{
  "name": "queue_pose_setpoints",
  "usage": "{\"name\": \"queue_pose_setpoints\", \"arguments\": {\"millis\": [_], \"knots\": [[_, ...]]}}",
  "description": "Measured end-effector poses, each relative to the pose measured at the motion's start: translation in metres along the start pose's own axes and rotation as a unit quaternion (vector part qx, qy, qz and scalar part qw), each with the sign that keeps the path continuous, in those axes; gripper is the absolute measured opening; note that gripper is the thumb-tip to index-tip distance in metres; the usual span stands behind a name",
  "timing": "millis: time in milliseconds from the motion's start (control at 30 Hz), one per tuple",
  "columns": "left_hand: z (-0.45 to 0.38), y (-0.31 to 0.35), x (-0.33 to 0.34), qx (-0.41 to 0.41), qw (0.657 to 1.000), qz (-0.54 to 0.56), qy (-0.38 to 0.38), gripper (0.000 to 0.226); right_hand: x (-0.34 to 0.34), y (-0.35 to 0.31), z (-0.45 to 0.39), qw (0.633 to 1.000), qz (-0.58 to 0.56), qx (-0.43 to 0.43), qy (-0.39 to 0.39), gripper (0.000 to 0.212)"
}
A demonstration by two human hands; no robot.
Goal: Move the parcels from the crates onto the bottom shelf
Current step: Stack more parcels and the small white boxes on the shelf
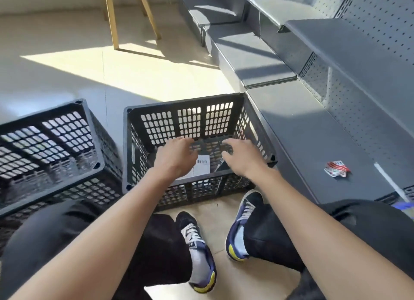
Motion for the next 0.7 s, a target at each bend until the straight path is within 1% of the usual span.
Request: {"name": "queue_pose_setpoints", "arguments": {"millis": [200,433,567,700], "knots": [[-0.056,-0.032,0.058,-0.042,0.997,0.015,-0.065,0.045,0.051,0.028,-0.068,0.997,-0.008,0.040,-0.065,0.045],[-0.106,-0.080,0.117,-0.115,0.984,0.019,-0.135,0.046,0.114,0.034,-0.144,0.989,-0.054,0.049,-0.125,0.046],[-0.120,-0.110,0.149,-0.148,0.975,0.030,-0.161,0.047,0.150,0.042,-0.175,0.984,-0.034,0.050,-0.167,0.049],[-0.127,-0.127,0.181,-0.155,0.967,0.035,-0.200,0.047,0.185,0.049,-0.201,0.979,0.015,0.026,-0.203,0.046]]}}
Point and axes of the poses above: each hand's wrist, its own z-axis away from the middle knuckle, its own x-axis out of the palm, y = z × x, the point moved 5 cm from there along -z, towards the middle knuckle, and after that the axes turned 4 degrees about z, right-handed, at the moved point
